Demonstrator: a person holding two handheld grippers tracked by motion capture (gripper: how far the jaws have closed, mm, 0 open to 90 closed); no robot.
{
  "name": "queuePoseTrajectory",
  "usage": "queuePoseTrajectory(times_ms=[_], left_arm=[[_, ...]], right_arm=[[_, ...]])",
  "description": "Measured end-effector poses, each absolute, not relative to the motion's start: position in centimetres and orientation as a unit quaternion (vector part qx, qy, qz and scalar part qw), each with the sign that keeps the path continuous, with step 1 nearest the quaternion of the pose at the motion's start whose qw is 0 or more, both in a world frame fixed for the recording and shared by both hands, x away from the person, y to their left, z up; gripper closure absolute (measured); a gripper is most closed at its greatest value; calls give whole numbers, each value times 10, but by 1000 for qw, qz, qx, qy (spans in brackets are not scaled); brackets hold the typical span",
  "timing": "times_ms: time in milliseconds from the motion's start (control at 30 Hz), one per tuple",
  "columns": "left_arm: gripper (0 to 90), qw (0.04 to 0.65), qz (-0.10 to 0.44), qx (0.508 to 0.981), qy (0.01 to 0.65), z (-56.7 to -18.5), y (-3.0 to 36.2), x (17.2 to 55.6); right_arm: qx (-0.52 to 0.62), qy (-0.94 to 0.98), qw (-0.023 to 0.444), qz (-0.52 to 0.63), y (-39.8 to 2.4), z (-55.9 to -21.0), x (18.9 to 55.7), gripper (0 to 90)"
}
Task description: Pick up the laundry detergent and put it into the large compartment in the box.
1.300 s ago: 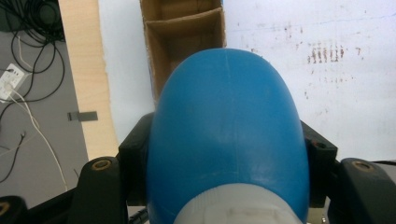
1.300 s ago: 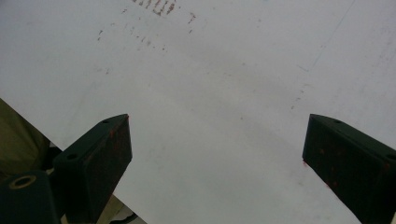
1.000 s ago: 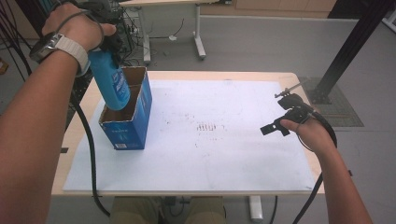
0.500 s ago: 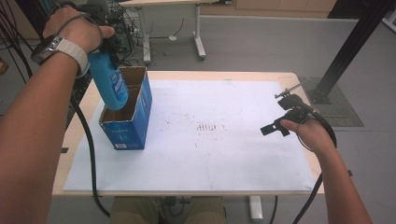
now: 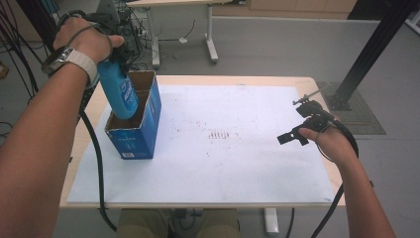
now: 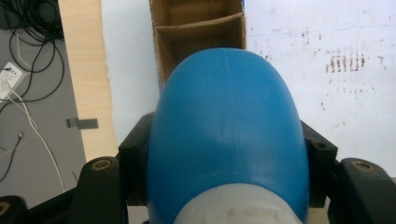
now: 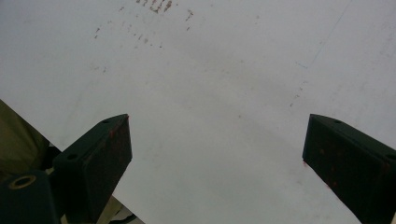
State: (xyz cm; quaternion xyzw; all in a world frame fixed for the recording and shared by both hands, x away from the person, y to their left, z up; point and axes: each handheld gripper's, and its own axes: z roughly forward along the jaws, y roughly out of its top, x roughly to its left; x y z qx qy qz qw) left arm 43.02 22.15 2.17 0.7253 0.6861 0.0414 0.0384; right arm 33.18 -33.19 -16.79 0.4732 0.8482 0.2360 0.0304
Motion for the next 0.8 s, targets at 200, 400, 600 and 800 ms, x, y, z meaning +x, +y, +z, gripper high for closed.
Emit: queuePoseTrajectory(times_ms=[200, 400, 600, 800], left_arm=[[377, 37, 42, 727, 684, 12, 222, 433], [377, 36, 38, 729, 683, 5, 223, 436], [377, 30, 36, 728, 684, -1, 224, 440], [377, 28, 35, 727, 686, -9, 225, 442]], right_arm=[[475, 848, 29, 234, -332, -170, 332, 80], [476, 848, 28, 231, -331, -170, 332, 79], [478, 847, 27, 231, -332, -171, 332, 80], [480, 847, 26, 229, -333, -173, 332, 79]])
